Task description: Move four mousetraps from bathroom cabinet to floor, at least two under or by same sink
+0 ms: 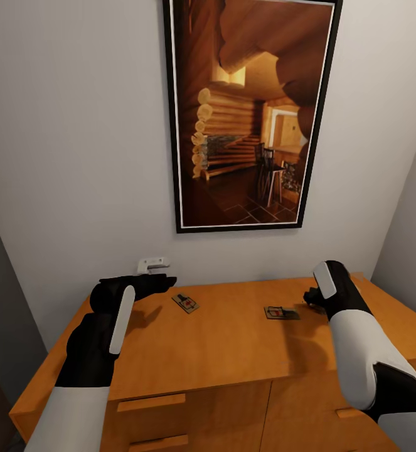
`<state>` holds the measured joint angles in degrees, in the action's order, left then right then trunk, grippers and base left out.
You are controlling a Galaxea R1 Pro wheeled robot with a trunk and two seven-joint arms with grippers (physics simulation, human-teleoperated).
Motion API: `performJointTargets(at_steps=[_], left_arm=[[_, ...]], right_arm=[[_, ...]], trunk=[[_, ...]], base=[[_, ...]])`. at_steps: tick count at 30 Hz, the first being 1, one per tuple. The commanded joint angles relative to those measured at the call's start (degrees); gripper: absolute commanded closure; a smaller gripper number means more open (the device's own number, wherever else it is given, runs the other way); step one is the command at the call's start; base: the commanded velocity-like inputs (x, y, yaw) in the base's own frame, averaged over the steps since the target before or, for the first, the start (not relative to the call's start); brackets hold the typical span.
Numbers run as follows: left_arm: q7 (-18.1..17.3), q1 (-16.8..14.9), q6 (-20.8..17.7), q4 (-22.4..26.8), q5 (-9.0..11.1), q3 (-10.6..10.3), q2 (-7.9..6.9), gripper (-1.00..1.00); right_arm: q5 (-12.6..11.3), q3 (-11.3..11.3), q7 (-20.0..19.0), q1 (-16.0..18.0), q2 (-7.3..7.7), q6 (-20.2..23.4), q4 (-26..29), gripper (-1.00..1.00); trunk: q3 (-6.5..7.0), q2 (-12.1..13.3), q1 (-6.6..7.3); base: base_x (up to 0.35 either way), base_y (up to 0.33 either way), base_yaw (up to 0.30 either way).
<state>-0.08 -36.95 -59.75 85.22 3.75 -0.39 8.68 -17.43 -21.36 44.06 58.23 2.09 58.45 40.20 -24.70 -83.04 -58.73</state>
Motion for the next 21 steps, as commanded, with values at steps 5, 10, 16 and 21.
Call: performJointTargets(at_steps=[5,10,16,21], left_arm=[[0.08,-0.05,-0.25,0.04,0.29,0.03,0.02,-1.00],[0.08,-0.05,-0.25,0.04,0.23,0.03,0.07,-1.00],[0.08,-0.05,-0.25,0.05,0.21,0.02,0.09,-1.00],[0.08,-0.05,-0.25,0.05,0.20,0.02,0.10,-1.00]], right_arm=[[-0.85,-0.14,0.59,0.04,0.60,1.55,4.53,1.00],[-0.85,-0.16,0.55,0.04,0.69,1.55,8.58,1.00],[-0.78,-0.17,0.58,0.04,0.70,1.55,14.57,1.00],[-0.77,-0.17,0.59,0.04,0.65,1.55,18.10,1.00]], trunk=[[-0.07,-0.04,0.00],[-0.07,-0.04,0.00],[-0.07,-0.04,0.00],[-0.07,-0.04,0.00]], base=[[0.000,0.000,0.000],[0.000,0.000,0.000],[0.000,0.000,0.000],[0.000,0.000,0.000]])
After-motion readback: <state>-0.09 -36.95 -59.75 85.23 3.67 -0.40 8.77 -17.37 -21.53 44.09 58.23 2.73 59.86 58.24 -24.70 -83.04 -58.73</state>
